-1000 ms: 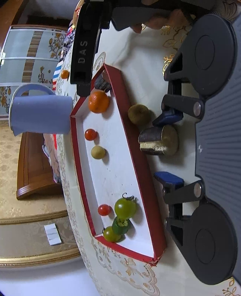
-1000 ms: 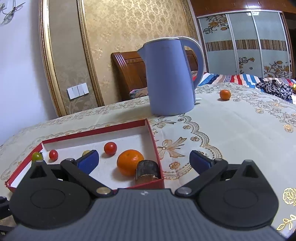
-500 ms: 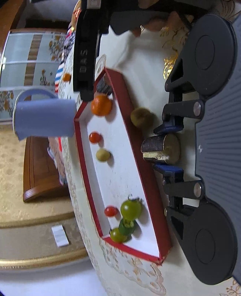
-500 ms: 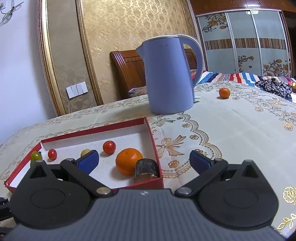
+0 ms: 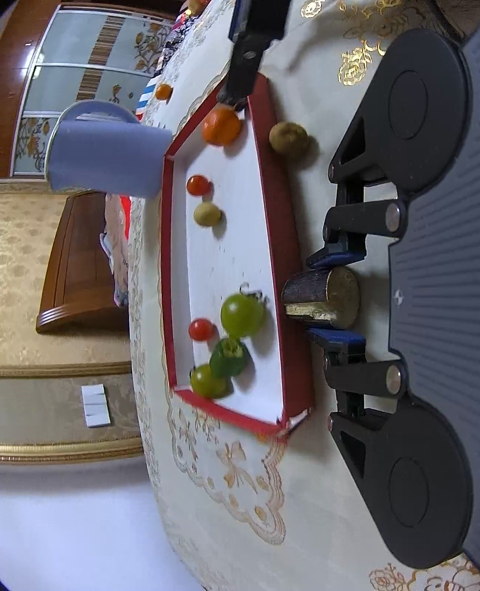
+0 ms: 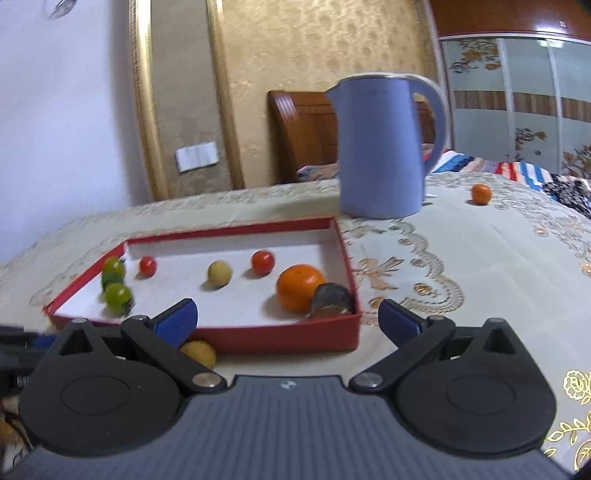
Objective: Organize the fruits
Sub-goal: 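Hold the slice in the left tool while the right tool grasps a yellow-brown round fruit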
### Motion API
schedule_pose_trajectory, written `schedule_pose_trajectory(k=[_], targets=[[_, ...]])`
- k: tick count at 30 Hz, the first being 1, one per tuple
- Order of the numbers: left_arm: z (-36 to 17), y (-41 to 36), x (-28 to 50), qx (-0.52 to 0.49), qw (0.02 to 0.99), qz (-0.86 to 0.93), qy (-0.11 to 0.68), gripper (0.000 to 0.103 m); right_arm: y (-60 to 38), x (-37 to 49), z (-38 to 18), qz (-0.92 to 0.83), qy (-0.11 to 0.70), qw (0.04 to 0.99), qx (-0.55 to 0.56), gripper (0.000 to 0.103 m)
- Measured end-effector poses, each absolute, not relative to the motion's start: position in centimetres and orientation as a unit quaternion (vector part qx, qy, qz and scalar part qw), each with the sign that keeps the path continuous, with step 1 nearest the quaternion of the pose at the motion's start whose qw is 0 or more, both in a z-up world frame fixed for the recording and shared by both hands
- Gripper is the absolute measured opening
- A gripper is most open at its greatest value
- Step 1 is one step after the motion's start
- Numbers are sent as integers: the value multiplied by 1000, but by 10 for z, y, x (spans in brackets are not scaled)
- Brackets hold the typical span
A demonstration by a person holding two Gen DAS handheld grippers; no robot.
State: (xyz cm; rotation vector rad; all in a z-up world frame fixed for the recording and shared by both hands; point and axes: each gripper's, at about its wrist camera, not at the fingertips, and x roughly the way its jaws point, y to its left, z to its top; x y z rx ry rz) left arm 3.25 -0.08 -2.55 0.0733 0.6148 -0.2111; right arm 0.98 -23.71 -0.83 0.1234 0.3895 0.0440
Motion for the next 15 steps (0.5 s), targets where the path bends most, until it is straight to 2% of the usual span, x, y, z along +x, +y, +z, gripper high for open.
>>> schedule_pose_trajectory(k=[5,12,15], targets=[[-26,13,33,3,946,-109,306,34,-217,10,-9,47,213,976,10,103],[-27,8,33,19,947,-100,305,34,-201,19,-14,79,266,961,-7,90],[-27,8,33,21,947,-99,305,34,-201,23,-15,90,279,956,6,81]])
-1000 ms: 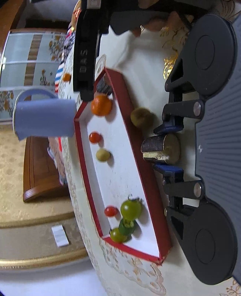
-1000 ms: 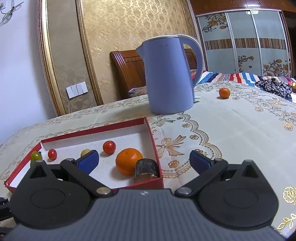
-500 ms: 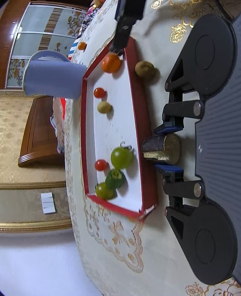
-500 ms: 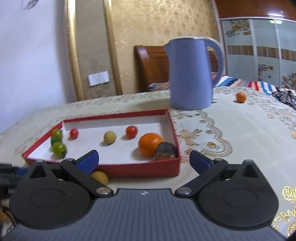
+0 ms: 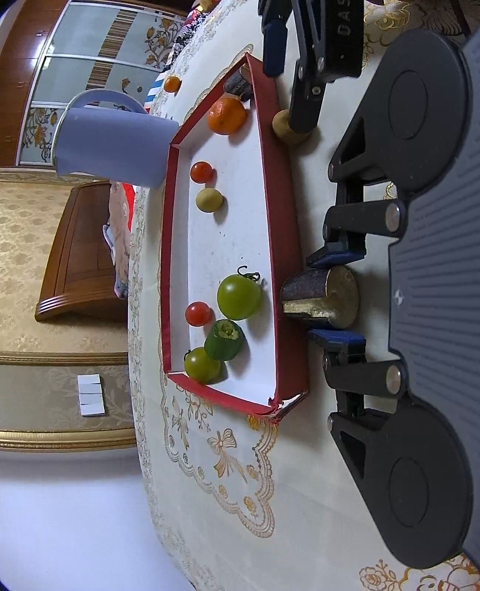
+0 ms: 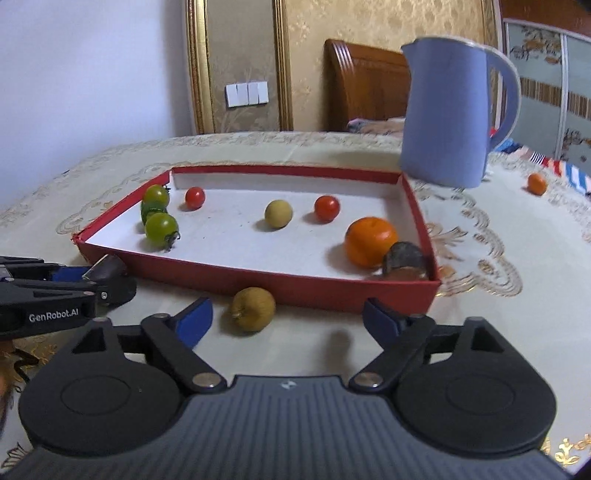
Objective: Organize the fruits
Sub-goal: 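Hold the slice in the left tool while the right tool grasps a yellow-brown round fruit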
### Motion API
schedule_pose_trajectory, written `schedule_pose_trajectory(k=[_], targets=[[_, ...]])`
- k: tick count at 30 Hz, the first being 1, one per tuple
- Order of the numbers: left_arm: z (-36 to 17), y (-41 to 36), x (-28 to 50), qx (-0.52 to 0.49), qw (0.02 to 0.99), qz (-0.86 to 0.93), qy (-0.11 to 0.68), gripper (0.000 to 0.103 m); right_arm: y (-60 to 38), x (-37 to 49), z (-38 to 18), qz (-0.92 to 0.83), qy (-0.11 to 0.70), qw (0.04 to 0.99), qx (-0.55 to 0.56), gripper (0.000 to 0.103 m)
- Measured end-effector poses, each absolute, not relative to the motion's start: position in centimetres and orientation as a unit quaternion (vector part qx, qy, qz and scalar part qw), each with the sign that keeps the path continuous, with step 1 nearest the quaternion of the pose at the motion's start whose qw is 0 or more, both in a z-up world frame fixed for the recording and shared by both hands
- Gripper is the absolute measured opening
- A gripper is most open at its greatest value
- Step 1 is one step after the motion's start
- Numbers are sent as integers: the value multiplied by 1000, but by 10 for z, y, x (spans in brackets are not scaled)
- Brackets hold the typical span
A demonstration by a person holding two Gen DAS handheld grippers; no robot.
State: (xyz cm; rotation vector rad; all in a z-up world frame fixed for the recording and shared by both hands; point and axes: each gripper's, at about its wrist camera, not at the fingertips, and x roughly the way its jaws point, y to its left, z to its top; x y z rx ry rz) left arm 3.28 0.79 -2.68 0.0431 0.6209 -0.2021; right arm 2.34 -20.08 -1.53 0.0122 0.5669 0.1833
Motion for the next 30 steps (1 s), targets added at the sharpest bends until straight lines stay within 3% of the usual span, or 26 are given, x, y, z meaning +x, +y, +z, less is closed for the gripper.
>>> schedule_pose_trajectory(k=[4,20,26,28,30], targets=[[-27,7,33,24,947,-98,305,34,-198,31,-17,94,289,952,20,73],[-28,5,32,28,947,-97,305,34,-188,42,-19,64,308,949,24,69],[-27,6,32,28,947,-97,305,34,-188,43,-20,54,306,950,23,56],[-28,5,32,29,947,-96,305,34,-186,42,-19,54,303,951,18,42],[-28,5,33,29,947,-96,305,34,-185,40,-19,53,301,952,16,37]])
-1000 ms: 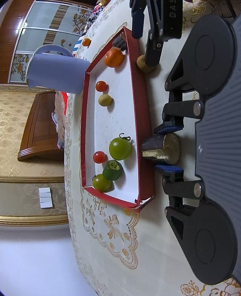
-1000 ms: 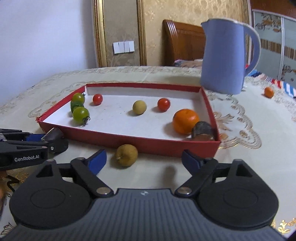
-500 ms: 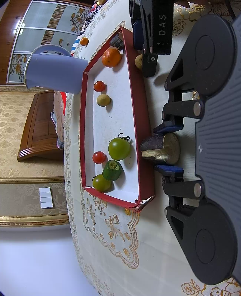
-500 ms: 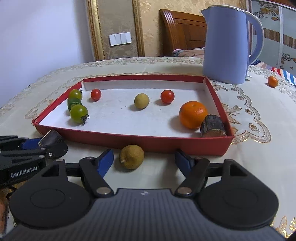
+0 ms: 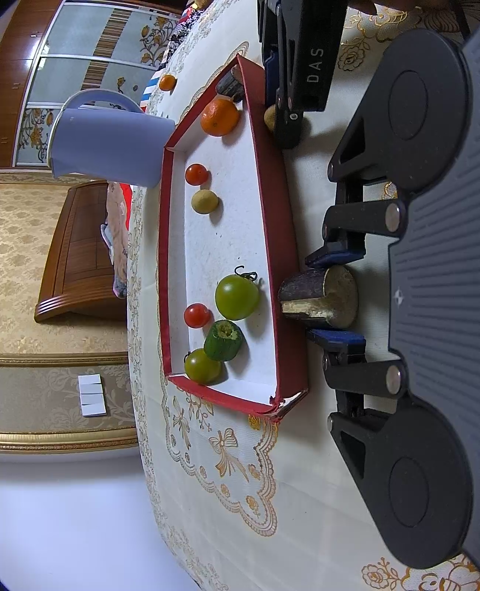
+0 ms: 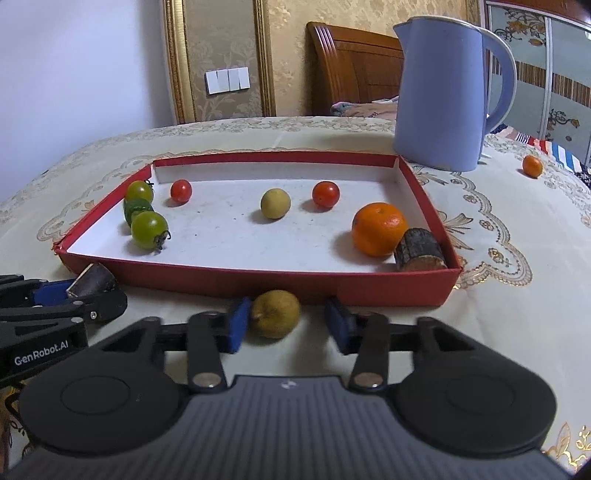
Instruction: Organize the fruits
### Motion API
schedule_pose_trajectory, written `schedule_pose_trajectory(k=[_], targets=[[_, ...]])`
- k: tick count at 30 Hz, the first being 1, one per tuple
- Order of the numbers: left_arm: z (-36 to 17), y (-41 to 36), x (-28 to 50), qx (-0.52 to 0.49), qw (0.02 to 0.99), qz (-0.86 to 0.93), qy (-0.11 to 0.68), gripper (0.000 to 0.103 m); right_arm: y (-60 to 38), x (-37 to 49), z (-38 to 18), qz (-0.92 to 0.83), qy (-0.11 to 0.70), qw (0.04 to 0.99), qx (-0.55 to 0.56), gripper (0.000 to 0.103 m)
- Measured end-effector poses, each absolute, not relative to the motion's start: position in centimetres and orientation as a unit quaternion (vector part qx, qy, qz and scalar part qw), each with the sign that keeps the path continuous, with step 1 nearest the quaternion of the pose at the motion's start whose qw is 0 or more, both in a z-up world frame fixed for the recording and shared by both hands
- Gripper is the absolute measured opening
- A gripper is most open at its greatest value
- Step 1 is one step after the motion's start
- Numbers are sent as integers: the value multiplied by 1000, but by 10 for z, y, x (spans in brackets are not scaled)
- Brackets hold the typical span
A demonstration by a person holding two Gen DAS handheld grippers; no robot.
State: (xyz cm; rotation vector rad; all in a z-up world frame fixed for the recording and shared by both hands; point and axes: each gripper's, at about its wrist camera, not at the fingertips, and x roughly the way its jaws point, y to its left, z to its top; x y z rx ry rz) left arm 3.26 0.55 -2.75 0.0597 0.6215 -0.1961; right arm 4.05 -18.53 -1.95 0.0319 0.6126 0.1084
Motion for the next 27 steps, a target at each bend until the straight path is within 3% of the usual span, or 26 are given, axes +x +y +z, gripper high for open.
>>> schedule_pose_trajectory(k=[4,27], targets=[[-28,5,32,30,947,-96,305,34,-186,39,-19,59,298,952,17,28],[-27,6,31,22,947,-98,305,34,-190,39,-20,69,293,953,35,28]])
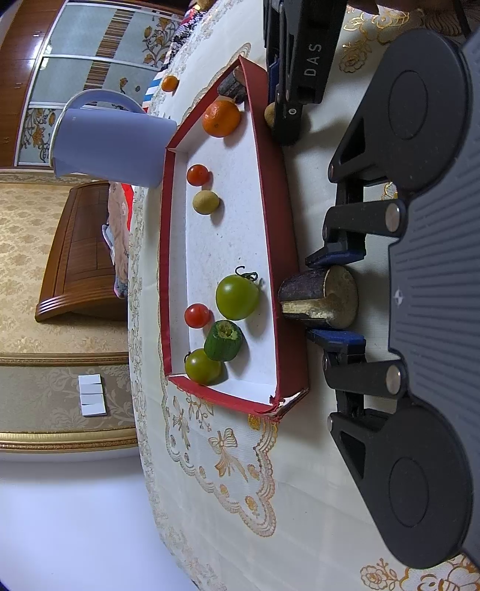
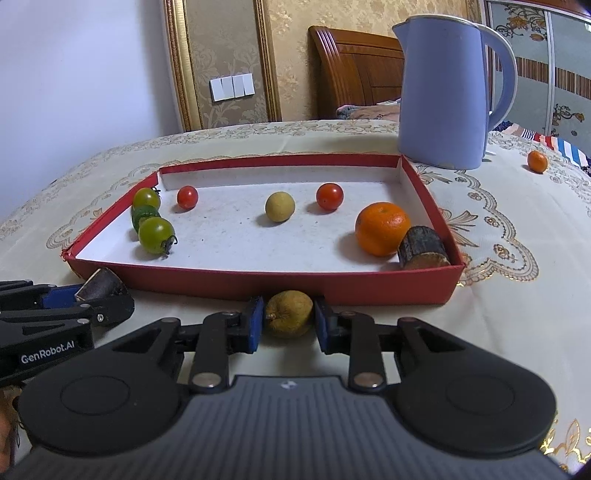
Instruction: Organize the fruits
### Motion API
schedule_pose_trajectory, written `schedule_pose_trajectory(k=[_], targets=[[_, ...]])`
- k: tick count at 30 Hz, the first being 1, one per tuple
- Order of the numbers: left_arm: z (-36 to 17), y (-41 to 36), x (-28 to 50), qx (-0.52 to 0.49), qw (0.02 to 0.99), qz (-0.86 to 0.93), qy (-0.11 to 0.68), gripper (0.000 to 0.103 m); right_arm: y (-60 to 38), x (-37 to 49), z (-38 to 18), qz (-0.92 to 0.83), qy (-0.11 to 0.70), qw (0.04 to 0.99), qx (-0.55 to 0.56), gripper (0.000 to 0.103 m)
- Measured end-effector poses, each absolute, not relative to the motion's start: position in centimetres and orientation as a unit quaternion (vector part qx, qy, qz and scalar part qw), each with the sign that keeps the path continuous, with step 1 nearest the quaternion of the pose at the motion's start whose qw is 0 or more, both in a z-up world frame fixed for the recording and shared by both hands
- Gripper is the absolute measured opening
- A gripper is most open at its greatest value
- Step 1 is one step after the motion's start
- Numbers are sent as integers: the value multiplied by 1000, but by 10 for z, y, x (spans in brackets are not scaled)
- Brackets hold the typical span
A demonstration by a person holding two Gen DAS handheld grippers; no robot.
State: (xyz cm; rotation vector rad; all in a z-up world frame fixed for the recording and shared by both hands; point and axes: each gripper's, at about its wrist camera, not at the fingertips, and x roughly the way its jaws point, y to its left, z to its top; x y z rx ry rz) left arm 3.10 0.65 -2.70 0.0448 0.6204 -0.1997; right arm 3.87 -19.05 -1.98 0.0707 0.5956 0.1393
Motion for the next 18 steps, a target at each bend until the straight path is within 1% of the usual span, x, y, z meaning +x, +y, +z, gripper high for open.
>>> schedule_pose_trajectory(k=[18], targets=[[-26,9,30,10,948,-102,300,33,-192,37,-20,69,285,955,38,28]])
